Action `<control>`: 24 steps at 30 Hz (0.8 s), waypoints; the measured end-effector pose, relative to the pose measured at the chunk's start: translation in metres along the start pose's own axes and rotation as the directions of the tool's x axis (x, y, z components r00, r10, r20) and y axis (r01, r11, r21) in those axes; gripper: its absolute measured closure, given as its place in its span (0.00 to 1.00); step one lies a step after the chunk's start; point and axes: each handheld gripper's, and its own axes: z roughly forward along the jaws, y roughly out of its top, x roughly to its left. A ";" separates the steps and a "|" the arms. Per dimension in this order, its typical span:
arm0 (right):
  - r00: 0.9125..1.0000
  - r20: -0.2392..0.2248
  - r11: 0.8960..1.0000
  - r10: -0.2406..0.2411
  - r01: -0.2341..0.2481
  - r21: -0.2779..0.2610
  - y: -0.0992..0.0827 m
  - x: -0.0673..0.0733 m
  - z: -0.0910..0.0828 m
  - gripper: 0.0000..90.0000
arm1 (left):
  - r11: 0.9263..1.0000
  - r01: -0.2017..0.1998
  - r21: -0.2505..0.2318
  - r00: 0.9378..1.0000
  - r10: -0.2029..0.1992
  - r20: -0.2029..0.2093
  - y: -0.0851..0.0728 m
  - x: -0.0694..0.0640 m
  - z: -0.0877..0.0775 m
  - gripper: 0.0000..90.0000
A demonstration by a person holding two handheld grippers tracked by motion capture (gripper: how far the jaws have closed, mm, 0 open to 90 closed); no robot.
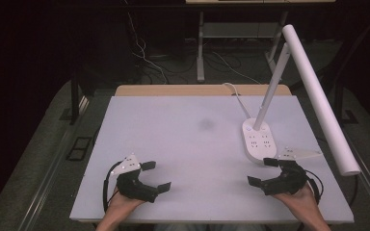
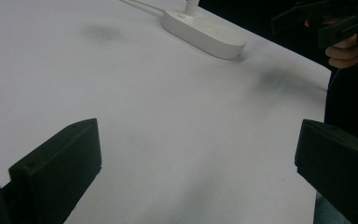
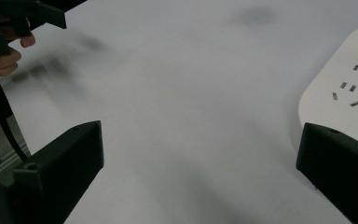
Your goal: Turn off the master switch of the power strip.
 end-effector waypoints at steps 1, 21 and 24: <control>1.000 -0.001 1.000 -0.007 0.007 0.007 0.002 0.000 0.001 0.00 | 1.000 0.000 0.000 1.000 0.000 0.000 0.000 0.000 0.000 0.00; 1.000 -0.002 0.999 -0.019 0.020 0.038 0.018 -0.005 0.008 0.00 | 1.000 0.015 -0.004 1.000 -0.015 -0.013 -0.001 0.001 -0.003 0.00; 1.000 -0.001 0.999 -0.022 0.022 0.038 0.020 -0.006 0.009 0.00 | 1.000 0.018 -0.006 1.000 -0.019 -0.014 -0.001 0.001 -0.003 0.00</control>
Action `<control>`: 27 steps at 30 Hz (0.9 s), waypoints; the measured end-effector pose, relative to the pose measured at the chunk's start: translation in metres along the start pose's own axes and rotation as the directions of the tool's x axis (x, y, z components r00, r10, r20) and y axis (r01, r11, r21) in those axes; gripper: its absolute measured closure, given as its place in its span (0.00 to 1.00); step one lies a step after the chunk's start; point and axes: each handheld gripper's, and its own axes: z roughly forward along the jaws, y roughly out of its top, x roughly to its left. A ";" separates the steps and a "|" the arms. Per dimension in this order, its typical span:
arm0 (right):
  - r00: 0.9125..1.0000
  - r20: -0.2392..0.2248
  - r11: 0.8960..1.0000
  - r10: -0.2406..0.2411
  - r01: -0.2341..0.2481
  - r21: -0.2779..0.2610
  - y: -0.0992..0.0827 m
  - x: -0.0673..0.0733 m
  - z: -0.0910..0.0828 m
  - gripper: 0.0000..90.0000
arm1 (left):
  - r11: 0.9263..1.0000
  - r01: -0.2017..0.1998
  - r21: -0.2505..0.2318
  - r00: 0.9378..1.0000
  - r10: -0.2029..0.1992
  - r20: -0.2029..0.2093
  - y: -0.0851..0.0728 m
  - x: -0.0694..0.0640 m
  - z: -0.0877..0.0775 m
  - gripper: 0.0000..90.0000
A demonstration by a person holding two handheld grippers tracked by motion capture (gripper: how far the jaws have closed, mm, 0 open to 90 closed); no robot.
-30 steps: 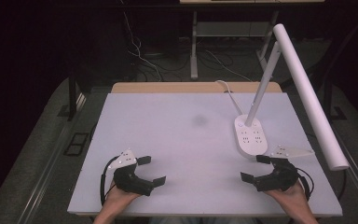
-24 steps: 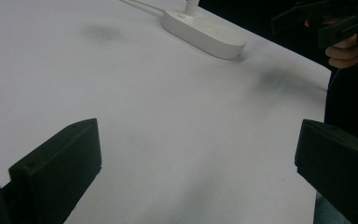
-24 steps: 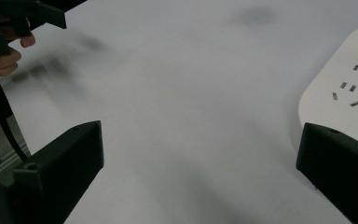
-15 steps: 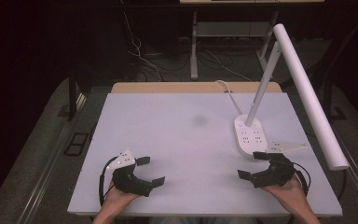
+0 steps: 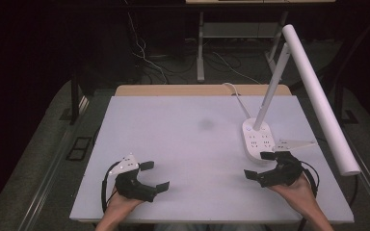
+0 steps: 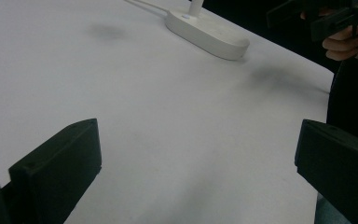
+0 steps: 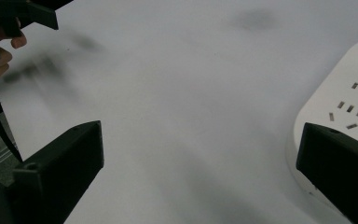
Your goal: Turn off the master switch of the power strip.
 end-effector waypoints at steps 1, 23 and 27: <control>1.000 0.000 1.000 0.002 -0.002 0.003 0.002 0.000 0.000 0.00 | 1.000 -0.003 0.000 1.000 0.003 0.001 0.000 0.000 0.000 0.00; 0.999 0.026 0.999 -0.026 0.025 0.044 0.039 -0.011 0.013 0.00 | 1.000 0.000 0.002 1.000 0.000 0.000 0.000 0.001 0.000 0.00; 0.999 0.030 0.998 -0.029 0.028 0.057 0.044 -0.013 0.015 0.00 | 1.000 0.001 0.004 1.000 -0.001 0.001 0.000 0.000 0.001 0.00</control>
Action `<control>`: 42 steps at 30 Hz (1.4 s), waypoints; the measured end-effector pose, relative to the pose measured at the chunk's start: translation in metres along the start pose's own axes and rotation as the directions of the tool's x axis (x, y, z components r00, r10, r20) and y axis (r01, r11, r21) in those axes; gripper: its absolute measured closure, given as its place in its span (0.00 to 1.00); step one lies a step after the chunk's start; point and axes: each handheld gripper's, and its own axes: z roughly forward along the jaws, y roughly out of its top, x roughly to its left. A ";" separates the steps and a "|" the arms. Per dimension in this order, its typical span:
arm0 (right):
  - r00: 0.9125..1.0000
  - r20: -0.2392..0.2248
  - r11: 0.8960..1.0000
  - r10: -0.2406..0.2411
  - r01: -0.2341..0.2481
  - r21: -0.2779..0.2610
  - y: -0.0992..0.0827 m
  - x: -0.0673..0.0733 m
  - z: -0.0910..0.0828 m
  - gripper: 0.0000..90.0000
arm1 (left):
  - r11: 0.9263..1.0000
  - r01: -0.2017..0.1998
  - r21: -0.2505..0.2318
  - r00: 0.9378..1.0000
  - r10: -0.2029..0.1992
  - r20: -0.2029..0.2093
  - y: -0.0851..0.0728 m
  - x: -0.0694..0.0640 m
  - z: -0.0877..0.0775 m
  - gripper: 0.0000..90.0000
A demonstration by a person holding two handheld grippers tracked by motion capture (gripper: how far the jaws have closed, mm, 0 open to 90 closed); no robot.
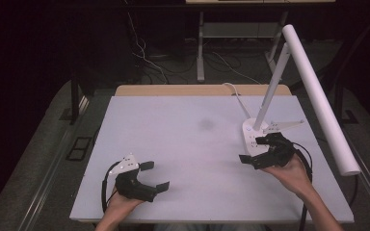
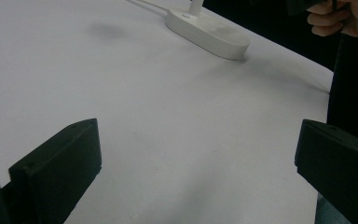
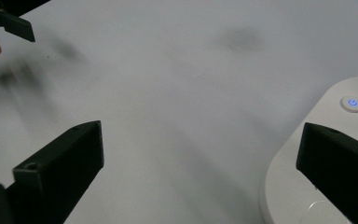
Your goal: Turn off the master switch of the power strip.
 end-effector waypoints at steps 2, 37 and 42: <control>1.000 0.005 1.000 -0.002 0.002 0.006 0.002 -0.001 0.001 0.00 | 1.000 0.000 -0.001 1.000 0.000 0.000 0.000 0.000 0.000 0.00; 0.982 0.166 0.996 -0.085 0.078 0.048 0.036 -0.028 0.011 0.49 | 1.000 -0.001 -0.003 1.000 0.001 -0.006 0.000 0.001 0.000 0.00; 0.975 0.199 0.994 -0.101 0.092 0.056 0.040 -0.033 0.012 0.64 | 1.000 -0.005 0.001 1.000 0.005 -0.008 0.000 0.001 0.000 0.00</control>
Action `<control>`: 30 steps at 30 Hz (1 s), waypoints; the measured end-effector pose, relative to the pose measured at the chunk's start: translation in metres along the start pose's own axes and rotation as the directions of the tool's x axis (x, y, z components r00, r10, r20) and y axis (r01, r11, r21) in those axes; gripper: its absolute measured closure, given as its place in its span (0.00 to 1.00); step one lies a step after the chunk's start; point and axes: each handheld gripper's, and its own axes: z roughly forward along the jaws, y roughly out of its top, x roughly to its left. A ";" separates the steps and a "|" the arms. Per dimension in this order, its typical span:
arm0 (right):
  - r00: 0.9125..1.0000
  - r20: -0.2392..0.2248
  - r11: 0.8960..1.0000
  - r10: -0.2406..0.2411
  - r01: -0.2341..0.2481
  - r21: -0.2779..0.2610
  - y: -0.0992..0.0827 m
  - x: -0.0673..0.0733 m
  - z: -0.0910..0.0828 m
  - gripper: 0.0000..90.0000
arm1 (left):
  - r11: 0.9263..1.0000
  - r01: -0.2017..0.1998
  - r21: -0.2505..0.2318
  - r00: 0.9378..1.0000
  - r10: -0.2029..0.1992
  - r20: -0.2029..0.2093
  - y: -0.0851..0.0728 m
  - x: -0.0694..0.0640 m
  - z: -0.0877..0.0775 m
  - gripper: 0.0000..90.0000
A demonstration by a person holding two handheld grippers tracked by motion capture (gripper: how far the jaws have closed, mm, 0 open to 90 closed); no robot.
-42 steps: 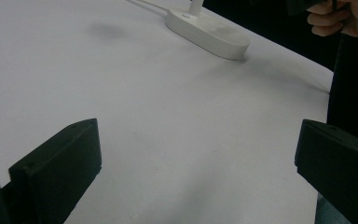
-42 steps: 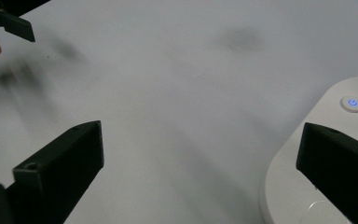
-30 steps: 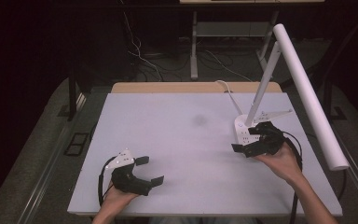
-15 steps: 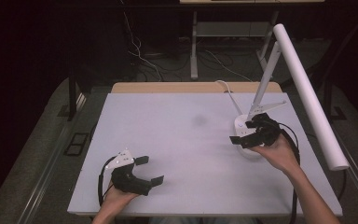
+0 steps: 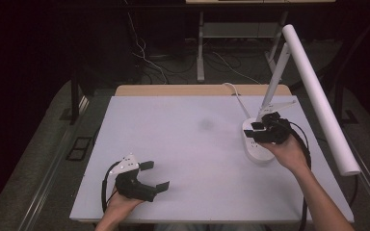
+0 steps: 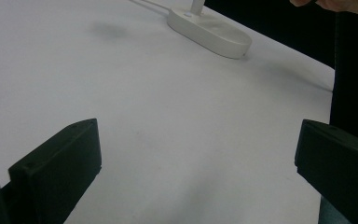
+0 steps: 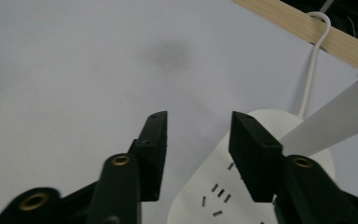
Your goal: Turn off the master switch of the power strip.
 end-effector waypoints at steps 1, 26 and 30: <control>1.000 0.002 1.000 0.000 0.000 0.003 0.001 -0.001 0.001 0.67 | 1.000 0.000 0.000 1.000 0.000 0.000 0.000 0.000 0.000 0.00; 0.993 0.114 0.990 -0.038 0.022 0.138 0.019 -0.015 0.038 0.99 | 1.000 -0.011 0.009 1.000 0.011 0.001 0.000 0.000 0.000 0.00; 0.991 0.131 0.987 -0.029 0.008 0.163 0.018 -0.018 0.045 0.99 | 1.000 -0.012 0.008 1.000 0.012 0.000 0.000 0.000 0.000 0.00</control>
